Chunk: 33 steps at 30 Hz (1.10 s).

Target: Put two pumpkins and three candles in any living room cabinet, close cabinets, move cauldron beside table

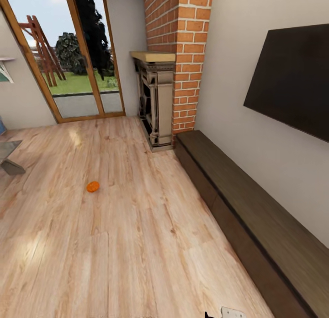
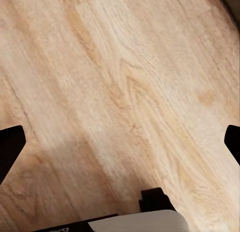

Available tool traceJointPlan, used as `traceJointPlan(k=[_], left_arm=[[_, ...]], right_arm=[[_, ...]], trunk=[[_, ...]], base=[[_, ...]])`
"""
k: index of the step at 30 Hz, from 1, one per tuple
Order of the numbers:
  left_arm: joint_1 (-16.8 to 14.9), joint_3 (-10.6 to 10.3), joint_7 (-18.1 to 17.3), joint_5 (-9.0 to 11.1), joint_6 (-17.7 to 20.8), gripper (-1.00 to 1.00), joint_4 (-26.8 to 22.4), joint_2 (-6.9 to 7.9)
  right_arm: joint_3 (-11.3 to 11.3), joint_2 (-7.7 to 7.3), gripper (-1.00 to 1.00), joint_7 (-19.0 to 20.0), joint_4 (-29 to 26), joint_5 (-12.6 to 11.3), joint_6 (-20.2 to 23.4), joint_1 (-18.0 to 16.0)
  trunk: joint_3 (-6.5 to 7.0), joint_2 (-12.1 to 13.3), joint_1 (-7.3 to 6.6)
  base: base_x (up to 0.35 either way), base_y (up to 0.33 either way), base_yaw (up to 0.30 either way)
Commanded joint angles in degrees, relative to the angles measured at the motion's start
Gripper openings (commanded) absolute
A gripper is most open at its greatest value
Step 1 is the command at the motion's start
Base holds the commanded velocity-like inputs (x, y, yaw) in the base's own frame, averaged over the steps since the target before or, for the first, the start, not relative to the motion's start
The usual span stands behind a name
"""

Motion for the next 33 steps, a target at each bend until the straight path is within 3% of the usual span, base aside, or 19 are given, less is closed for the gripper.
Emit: traceJointPlan(k=[1, 10, 14, 21, 33], left_arm=[[0.0, -0.5, 0.2, 0.4, 0.3, 1.0, -0.1, 0.0], [0.0, -0.3, 0.1, 0.5, 0.3, 1.0, -0.1, -0.06], [0.1, -0.1, -0.1, 0.5, -0.6, 1.0, -0.1, -2.3], [0.2, -0.1, -0.3, 0.5, -0.9, 1.0, -0.1, -3.57], [0.2, -0.4, -0.7, 0.2, -2.2, 1.0, -0.3, -3.45]], right_arm=[[0.5, 0.01, 1.0, -0.4, 0.0, -0.3, -0.1, 0.0], [0.5, -0.06, 1.0, -0.3, 0.0, -0.3, -0.1, 0.0], [0.6, 0.01, 1.0, -0.2, 0.0, -0.2, -0.2, 0.0], [0.6, 0.02, 1.0, -0.3, 0.0, -0.2, -0.1, 0.0], [0.6, 0.02, 1.0, -0.3, 0.0, -0.2, -0.1, 0.0]], trunk=[[-0.07, 0.0, 0.0], [-0.26, 0.0, 0.0], [-0.34, 0.0, 0.0], [-0.5, 0.0, 0.0], [-0.55, 0.0, 0.0]], base=[[0.0, 0.0, 0.286], [0.0, 0.0, 0.286], [0.0, 0.0, 0.286], [0.0, 0.0, 0.274], [0.135, 0.0, 0.037]])
